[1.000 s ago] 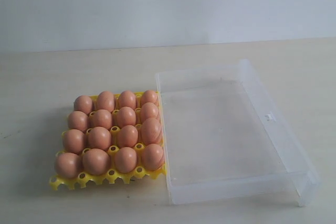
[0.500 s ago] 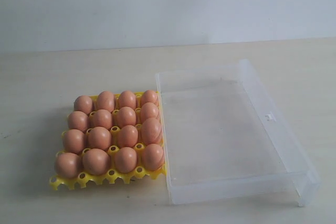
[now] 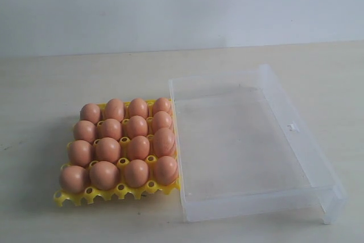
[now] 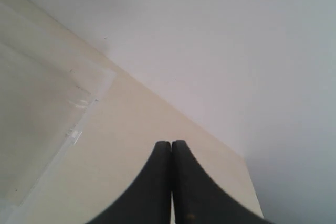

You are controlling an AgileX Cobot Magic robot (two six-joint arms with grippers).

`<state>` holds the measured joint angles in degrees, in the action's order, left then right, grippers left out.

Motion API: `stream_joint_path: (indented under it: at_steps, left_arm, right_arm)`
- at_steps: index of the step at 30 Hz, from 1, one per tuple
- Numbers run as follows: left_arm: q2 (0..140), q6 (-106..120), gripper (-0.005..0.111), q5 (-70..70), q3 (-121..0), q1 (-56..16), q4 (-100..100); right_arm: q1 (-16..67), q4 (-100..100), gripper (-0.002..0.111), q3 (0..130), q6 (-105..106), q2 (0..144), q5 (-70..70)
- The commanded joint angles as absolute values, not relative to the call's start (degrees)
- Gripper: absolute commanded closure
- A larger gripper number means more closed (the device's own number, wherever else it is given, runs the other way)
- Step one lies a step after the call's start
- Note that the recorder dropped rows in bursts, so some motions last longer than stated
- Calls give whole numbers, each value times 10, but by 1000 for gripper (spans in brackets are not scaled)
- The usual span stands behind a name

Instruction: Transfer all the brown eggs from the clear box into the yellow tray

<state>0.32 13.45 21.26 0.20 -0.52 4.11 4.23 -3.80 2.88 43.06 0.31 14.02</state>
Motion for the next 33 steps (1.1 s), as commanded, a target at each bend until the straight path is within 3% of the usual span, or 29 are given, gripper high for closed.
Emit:
stream_joint_path:
  at_steps: [1,25,33]
  left_arm:
    - [0,134,107,208,0,-6,42]
    - [0,134,107,208,0,-6,42]
    - [0,134,107,208,0,-6,42]
  right_arm:
    - [39,-46,108,26,433,0,138]
    - [39,-60,108,5,430,0,131]
    - [39,-56,108,0,43,0,118]
